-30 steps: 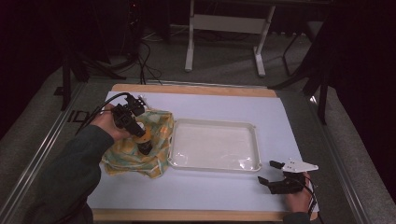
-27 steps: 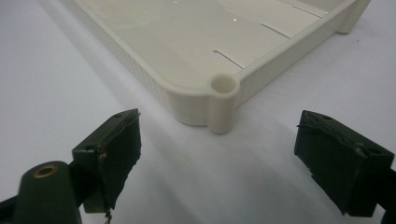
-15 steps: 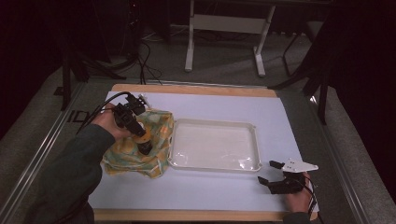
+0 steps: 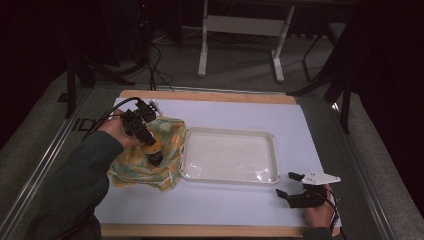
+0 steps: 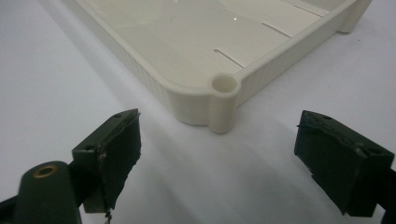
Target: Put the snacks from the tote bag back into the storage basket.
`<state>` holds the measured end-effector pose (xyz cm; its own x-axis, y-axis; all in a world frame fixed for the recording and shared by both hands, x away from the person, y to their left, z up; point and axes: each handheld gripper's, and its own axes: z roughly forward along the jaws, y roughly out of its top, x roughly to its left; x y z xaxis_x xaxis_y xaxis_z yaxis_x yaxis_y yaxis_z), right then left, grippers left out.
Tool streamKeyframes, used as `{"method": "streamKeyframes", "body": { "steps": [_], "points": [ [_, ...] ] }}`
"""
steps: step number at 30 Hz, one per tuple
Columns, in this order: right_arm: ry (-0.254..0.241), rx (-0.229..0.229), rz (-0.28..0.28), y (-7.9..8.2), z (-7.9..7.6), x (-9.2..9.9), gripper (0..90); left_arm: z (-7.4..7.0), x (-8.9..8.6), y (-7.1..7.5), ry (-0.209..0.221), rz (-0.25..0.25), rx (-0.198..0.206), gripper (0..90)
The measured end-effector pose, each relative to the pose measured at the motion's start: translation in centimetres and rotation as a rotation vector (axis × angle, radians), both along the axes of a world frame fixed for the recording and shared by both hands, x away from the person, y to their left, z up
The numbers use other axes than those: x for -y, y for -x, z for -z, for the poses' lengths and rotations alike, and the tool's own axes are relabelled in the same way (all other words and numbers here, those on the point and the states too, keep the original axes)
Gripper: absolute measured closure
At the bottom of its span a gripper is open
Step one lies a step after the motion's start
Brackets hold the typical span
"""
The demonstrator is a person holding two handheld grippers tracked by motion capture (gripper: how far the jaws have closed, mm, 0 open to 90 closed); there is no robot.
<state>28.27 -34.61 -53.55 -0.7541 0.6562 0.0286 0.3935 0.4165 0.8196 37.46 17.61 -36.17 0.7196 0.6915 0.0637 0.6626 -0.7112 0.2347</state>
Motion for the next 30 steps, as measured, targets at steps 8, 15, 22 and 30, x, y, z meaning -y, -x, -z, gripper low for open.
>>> {"method": "streamKeyframes", "body": {
  "steps": [8, 15, 22, 30],
  "points": [
    [0.000, -0.001, -0.001, -0.01, -0.01, 0.01, 14.3, -0.08, 0.05, 0.10, -0.009, 0.029, 0.001, 58.9],
    [-0.001, 0.001, -0.002, 0.00, 0.00, 0.00, 14.3, -0.17, 0.19, 0.06, -0.022, 0.064, -0.003, 59.0],
    [0.000, 0.002, -0.003, 0.00, 0.00, 0.00, 14.3, -0.37, 0.28, 0.06, -0.027, 0.081, -0.009, 59.0],
    [0.001, 0.002, -0.003, 0.01, 0.00, -0.02, 14.3, -0.55, 0.25, -0.06, -0.028, 0.083, -0.014, 59.1]
  ]
}}
